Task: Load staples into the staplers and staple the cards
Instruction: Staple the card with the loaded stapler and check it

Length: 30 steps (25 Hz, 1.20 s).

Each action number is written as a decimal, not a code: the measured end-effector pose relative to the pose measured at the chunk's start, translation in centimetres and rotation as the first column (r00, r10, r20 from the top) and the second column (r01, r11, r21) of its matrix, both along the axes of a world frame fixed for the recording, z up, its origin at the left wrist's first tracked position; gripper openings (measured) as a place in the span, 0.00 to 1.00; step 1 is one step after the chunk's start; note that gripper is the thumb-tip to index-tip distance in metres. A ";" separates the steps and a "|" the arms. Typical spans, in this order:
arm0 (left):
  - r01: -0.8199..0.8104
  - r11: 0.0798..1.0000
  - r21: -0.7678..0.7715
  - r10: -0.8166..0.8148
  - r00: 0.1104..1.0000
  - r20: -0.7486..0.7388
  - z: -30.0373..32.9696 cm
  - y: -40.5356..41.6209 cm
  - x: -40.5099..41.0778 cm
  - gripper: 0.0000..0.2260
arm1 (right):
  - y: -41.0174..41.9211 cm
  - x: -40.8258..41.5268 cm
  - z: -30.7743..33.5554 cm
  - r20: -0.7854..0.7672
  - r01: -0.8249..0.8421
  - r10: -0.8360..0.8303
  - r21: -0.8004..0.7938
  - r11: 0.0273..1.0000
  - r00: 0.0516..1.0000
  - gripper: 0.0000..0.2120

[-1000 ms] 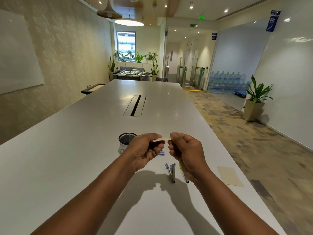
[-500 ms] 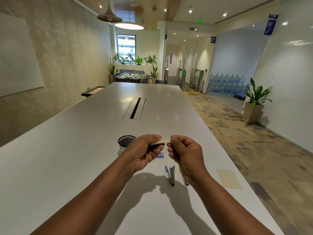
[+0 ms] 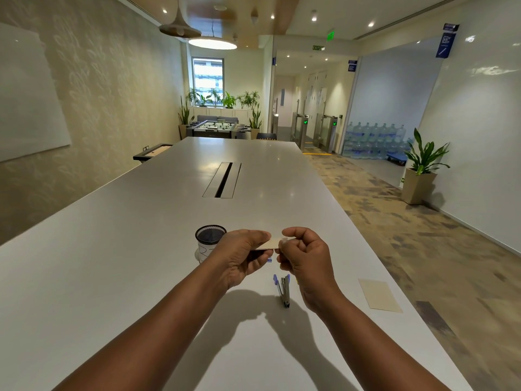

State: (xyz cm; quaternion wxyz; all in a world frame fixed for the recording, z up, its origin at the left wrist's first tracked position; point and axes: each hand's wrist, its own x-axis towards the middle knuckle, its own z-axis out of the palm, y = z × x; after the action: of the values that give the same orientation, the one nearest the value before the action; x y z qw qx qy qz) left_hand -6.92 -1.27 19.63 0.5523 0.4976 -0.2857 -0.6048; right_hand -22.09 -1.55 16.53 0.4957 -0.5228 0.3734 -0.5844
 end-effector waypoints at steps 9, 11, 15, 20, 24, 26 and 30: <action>0.060 0.998 -0.020 -0.059 0.998 0.019 -0.4 0.1 0.3 0.08 | -0.2 -0.1 -0.6 0.001 0.017 -0.017 0.045 0.999 1.000 0.04; 0.027 1.000 -0.014 -0.027 0.999 0.023 -0.6 0.0 0.1 0.06 | -0.2 -0.1 -0.7 -0.002 0.012 -0.012 0.049 0.999 1.000 0.04; -0.030 1.000 0.011 0.030 1.000 -0.001 -1.0 -0.2 -0.1 0.06 | -0.3 0.0 -0.7 -0.012 -0.002 0.002 0.047 0.999 1.000 0.05; 0.017 1.000 -0.009 -0.017 1.000 -0.006 -1.0 -0.2 0.2 0.08 | -0.4 -0.2 -0.7 0.000 0.003 -0.003 0.048 0.999 1.000 0.05; 0.040 0.999 -0.021 -0.040 0.999 0.016 -1.1 -0.2 0.4 0.08 | -0.4 -0.2 -0.8 0.007 -0.001 0.001 0.060 0.998 1.000 0.05; -0.004 1.000 -0.004 0.004 1.000 0.017 -1.2 -0.3 0.2 0.07 | -0.3 -0.1 -0.8 0.004 -0.018 0.018 0.057 0.998 1.000 0.05; -0.039 0.999 0.013 0.039 0.999 -0.011 -1.4 -0.3 -0.1 0.08 | -0.4 0.0 -0.8 -0.002 -0.034 0.034 0.044 0.998 0.999 0.04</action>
State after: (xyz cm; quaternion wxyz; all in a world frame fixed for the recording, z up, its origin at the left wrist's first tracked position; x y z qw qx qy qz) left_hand -6.98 -1.59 18.20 0.5623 0.5033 -0.2689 -0.5985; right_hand -22.12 -1.91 15.73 0.5165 -0.5188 0.3778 -0.5669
